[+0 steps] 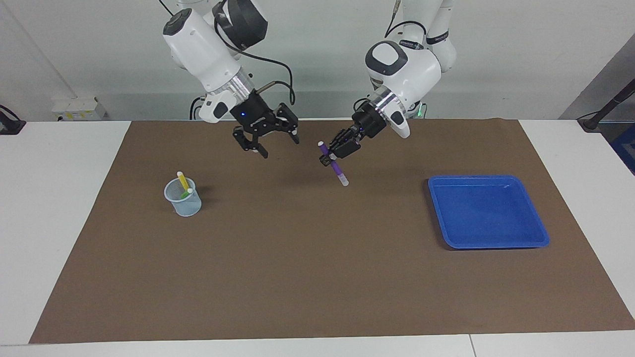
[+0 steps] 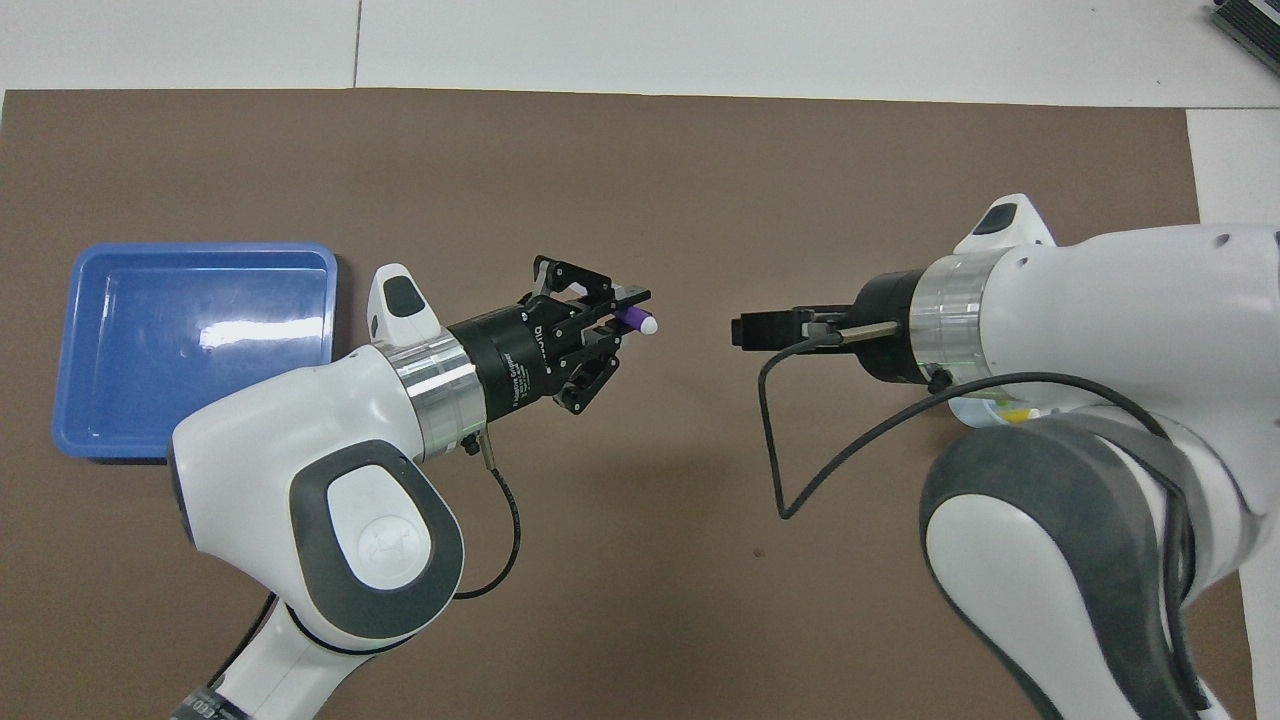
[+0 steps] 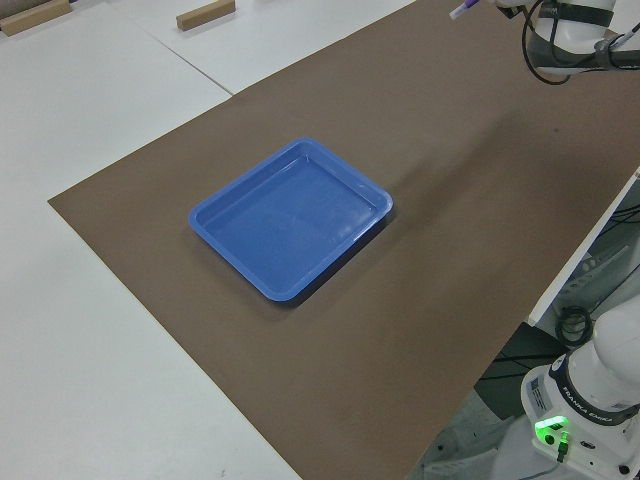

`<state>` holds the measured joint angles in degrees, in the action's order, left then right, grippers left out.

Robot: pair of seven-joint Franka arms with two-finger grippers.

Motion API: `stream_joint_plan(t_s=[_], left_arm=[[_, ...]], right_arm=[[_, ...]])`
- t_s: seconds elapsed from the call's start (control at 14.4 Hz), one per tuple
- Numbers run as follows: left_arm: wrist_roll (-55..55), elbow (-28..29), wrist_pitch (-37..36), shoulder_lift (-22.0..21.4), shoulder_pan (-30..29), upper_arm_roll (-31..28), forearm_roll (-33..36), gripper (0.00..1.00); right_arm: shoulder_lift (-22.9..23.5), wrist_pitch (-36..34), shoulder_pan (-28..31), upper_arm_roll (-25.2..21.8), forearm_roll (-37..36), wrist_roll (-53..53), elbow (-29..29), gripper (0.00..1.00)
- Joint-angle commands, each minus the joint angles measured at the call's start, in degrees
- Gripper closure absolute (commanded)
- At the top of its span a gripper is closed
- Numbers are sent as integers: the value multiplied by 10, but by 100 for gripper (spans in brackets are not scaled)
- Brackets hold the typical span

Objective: Right arm passes pens to left for tray arrangement
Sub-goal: 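Open the right gripper and withdraw it while the left gripper pulls the pen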

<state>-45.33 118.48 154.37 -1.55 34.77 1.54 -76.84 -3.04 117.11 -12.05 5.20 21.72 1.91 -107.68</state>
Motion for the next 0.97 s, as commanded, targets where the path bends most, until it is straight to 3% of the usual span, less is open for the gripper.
stream_joint_plan(t_s=[0.0,0.21,0.42,0.63,0.9], left_arm=[[17,24,-67,-27,-34,-2,68,100],[23,8,-188,-28,-94,-3,186,100],[36,-6,-242,-28,-126,-3,248,100],[84,-25,-323,-28,-168,-3,322,100],[146,-59,-425,-27,-224,-4,450,100]], right_arm=[[-19,-57,26,4,-113,-79,-12,0],[-35,-61,58,4,-192,-153,-59,0],[-62,-82,118,4,-234,-275,-108,0],[-71,-64,172,4,-259,-297,-162,0],[-55,-6,200,4,-259,-291,-213,0]])
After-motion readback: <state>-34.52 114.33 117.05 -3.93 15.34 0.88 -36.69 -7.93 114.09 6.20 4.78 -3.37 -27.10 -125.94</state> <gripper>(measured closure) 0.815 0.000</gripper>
